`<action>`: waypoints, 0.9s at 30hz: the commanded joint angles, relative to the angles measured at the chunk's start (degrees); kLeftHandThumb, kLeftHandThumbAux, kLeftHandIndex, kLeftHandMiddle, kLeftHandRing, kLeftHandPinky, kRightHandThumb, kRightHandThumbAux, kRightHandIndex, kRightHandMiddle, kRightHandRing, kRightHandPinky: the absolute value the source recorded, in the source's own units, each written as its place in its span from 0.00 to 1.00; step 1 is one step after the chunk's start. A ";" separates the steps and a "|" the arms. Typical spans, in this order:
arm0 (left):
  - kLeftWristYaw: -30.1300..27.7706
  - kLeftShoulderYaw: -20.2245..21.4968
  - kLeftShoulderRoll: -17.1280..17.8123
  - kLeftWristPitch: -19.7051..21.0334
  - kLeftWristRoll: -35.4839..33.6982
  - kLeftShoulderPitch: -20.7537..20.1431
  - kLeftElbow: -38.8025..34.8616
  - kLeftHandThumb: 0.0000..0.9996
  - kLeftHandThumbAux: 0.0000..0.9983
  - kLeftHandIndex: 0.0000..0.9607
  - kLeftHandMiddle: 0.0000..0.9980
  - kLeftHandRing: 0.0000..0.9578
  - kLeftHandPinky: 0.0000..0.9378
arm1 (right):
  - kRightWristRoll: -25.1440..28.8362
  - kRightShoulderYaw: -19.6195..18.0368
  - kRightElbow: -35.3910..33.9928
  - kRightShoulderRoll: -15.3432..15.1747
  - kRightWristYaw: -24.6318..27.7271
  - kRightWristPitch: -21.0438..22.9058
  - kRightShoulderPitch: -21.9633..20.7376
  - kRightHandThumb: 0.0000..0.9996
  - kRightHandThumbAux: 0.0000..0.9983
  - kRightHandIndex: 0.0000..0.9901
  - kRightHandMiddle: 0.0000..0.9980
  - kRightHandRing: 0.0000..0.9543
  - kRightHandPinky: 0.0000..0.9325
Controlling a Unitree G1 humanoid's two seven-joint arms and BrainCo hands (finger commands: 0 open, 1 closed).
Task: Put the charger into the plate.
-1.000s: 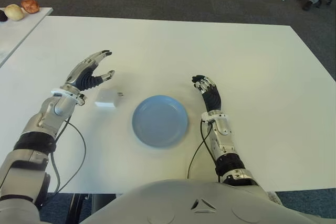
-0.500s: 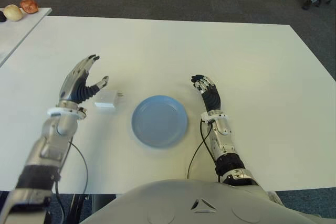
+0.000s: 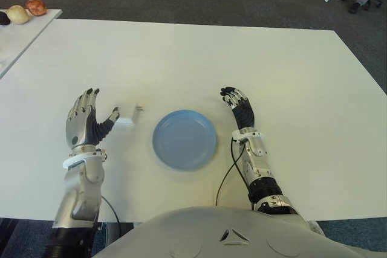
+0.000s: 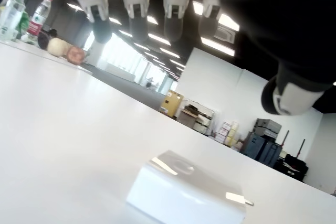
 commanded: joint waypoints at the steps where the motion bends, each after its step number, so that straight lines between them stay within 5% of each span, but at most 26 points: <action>1: -1.94 -1.85 -2.65 3.67 2.61 4.15 -3.86 0.21 0.33 0.00 0.00 0.00 0.08 | 0.28 0.03 3.16 4.03 -0.70 2.81 4.91 0.00 0.69 0.29 0.32 0.28 0.22; 17: -3.92 -3.87 -3.56 6.82 6.62 8.82 -7.70 0.18 0.29 0.00 0.00 0.00 0.04 | 0.18 0.47 3.10 4.32 -1.16 3.12 4.92 0.00 0.69 0.29 0.33 0.29 0.24; 27: -4.67 -10.21 -6.72 11.68 13.47 5.04 -5.36 0.15 0.28 0.00 0.00 0.00 0.04 | 0.03 0.94 2.67 4.59 -1.97 3.57 4.93 0.00 0.69 0.30 0.33 0.29 0.23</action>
